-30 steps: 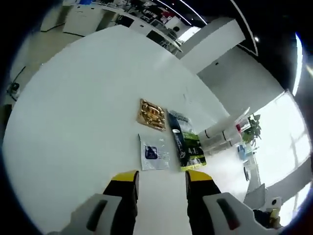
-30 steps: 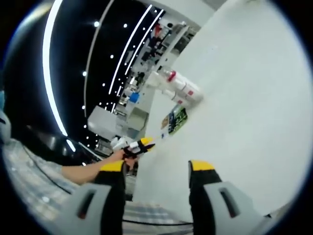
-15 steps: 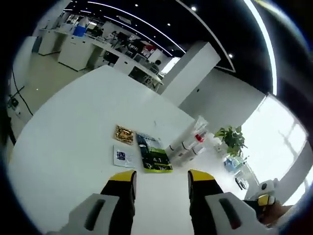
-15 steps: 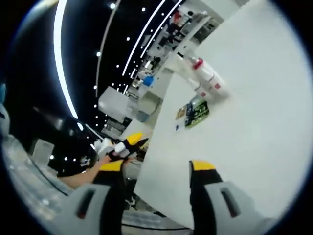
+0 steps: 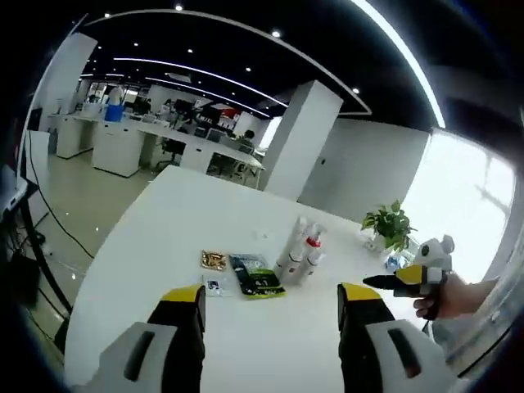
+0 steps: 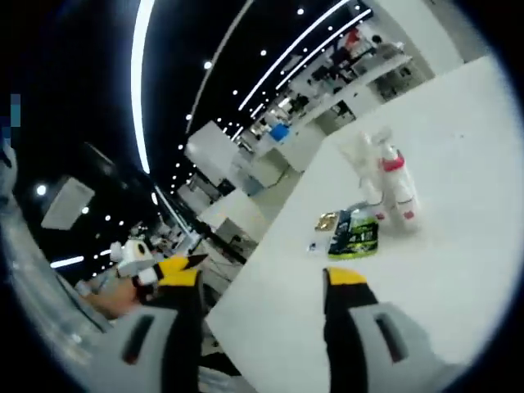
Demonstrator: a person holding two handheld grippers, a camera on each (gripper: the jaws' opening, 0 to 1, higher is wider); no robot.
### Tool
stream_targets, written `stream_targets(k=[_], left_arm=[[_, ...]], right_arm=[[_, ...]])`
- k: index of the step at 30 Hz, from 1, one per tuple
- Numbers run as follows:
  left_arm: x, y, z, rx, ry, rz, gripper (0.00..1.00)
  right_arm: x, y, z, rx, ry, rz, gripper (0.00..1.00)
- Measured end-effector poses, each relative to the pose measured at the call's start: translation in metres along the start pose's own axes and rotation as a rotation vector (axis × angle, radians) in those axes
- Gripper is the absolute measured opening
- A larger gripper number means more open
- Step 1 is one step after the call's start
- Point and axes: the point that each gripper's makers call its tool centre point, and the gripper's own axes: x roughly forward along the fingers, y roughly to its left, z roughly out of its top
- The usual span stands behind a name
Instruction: Arrange the skincare products in the storage area until every visible bottle or jar stands upright without overlapping.
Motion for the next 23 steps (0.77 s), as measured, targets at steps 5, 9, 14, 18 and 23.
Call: stream_targets(k=[5, 9, 14, 18, 23], left_arm=[[-0.019, -0.001, 0.003, 0.046, -0.012, 0.019, 0.71], [-0.024, -0.001, 0.003, 0.062, -0.023, 0.030, 0.74], [-0.024, -0.003, 0.007, 0.057, -0.038, 0.032, 0.79], [-0.025, -0.002, 0.011, 0.115, -0.055, 0.047, 0.85], [-0.024, -0.002, 0.012, 0.126, -0.082, 0.058, 0.97]], right_arm=[[0.006, 0.017, 0.007, -0.162, 0.023, 0.004, 0.65], [0.005, 0.023, 0.012, -0.199, 0.000, -0.016, 0.72], [0.003, 0.014, 0.015, -0.299, -0.032, -0.106, 0.89], [-0.001, 0.011, 0.017, -0.320, -0.042, -0.135, 0.99], [-0.014, 0.005, 0.021, -0.323, -0.058, -0.165, 0.99]])
